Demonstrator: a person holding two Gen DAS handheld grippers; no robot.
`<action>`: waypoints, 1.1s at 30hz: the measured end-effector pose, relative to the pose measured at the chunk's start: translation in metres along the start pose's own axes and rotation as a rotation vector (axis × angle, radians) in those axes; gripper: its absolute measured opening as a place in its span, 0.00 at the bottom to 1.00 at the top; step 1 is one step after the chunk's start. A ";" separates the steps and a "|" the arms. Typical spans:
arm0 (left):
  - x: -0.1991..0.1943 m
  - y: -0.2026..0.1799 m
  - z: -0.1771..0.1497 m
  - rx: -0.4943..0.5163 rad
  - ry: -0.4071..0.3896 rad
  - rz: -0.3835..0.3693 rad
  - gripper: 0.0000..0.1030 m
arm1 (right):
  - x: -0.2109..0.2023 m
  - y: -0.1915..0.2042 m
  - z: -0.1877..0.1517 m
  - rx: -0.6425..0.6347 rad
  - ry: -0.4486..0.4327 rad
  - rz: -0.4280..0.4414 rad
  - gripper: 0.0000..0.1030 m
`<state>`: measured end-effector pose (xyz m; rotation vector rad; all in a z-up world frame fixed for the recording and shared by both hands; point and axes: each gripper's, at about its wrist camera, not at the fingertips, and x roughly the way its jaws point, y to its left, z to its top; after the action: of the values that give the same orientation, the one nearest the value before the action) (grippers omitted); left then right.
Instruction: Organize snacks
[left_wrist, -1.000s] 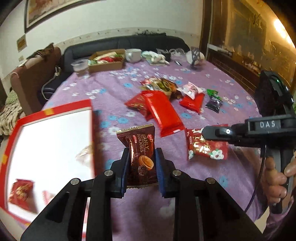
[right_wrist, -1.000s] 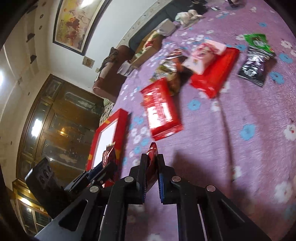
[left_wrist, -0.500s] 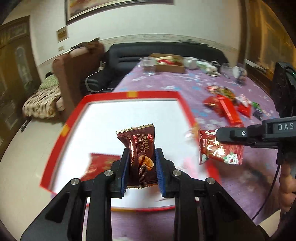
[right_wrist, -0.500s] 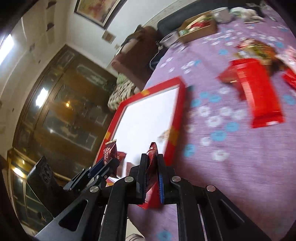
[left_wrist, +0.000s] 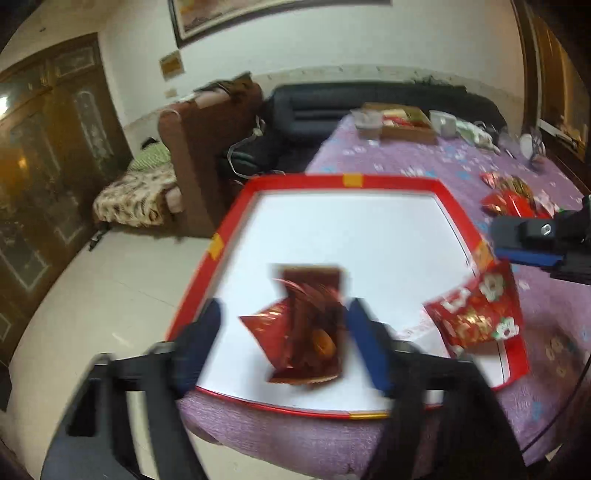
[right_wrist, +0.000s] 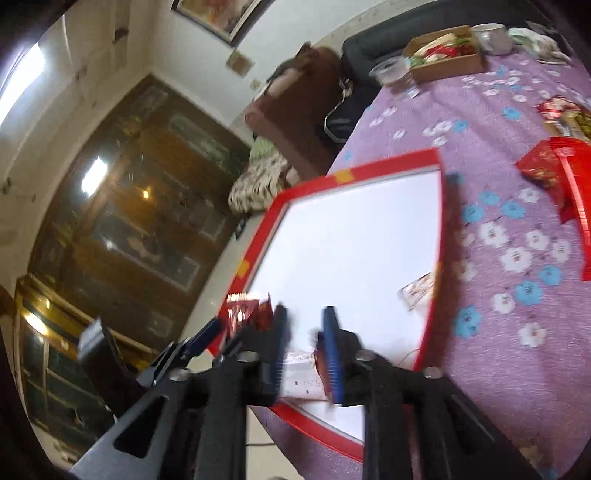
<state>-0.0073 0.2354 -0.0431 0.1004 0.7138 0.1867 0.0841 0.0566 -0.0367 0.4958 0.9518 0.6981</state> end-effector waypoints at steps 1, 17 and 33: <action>-0.004 0.000 0.001 -0.006 -0.017 0.000 0.76 | -0.007 -0.005 0.000 0.008 -0.027 -0.017 0.32; -0.031 -0.092 0.003 0.149 -0.018 -0.217 0.77 | -0.154 -0.154 -0.005 0.240 -0.301 -0.319 0.43; -0.027 -0.170 0.035 0.238 0.061 -0.356 0.77 | -0.198 -0.277 0.059 0.506 -0.337 -0.602 0.40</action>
<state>0.0193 0.0623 -0.0259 0.1925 0.8007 -0.2376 0.1448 -0.2811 -0.0791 0.6991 0.8884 -0.1783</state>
